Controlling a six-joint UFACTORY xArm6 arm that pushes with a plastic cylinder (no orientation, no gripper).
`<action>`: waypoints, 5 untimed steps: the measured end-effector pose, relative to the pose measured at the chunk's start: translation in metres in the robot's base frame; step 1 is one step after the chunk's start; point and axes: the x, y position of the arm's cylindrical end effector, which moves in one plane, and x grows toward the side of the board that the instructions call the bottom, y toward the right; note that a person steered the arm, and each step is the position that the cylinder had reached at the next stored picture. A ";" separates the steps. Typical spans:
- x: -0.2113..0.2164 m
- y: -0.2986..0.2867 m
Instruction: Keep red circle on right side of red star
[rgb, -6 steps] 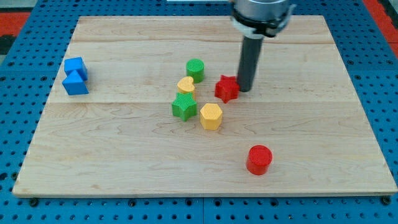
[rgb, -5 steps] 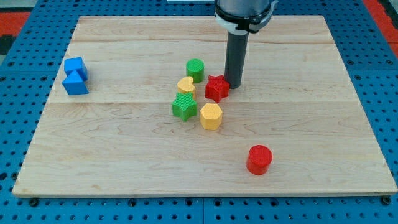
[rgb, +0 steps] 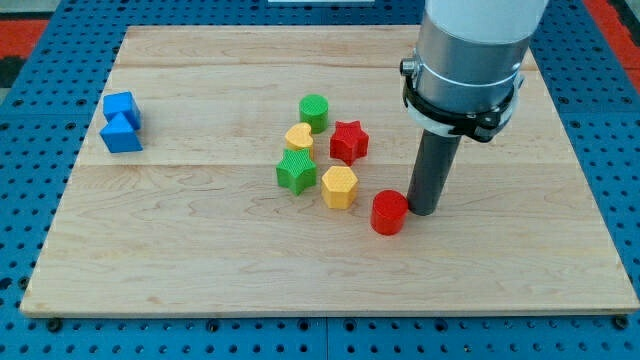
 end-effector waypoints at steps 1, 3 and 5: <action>0.032 0.007; -0.013 -0.024; 0.017 -0.061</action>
